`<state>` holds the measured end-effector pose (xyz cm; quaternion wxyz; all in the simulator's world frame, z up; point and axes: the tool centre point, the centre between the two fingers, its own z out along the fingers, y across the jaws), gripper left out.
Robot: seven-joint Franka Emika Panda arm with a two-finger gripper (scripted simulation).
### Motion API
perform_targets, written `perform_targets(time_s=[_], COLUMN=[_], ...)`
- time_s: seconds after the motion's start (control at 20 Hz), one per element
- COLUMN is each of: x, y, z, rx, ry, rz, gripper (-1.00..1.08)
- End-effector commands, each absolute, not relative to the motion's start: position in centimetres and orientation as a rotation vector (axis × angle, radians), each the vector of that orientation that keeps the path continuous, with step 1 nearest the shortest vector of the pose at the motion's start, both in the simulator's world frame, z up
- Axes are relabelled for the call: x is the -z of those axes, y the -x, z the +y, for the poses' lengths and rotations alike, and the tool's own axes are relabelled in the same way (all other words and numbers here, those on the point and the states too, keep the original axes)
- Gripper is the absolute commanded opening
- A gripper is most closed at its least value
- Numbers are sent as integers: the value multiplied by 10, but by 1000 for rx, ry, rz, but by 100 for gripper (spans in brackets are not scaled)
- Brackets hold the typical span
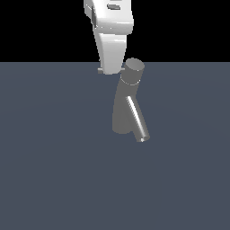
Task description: Turn on the faucet by rotating a designated handle.
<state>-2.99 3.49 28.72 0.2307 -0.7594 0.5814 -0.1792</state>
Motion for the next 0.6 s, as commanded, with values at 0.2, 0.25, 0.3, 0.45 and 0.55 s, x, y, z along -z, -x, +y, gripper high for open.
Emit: perform_targets(time_s=[0.2, 0.25, 0.3, 0.45, 0.55], x=[-279, -278, -277, -273, -271], y=[42, 44, 45, 51, 54], z=[33, 33, 32, 32, 31], rx=[493, 493, 493, 493, 493], ry=[2089, 2089, 2089, 2089, 2089], rz=[1599, 1599, 1599, 1599, 1599], gripper=[-100, -100, -100, -100, -100])
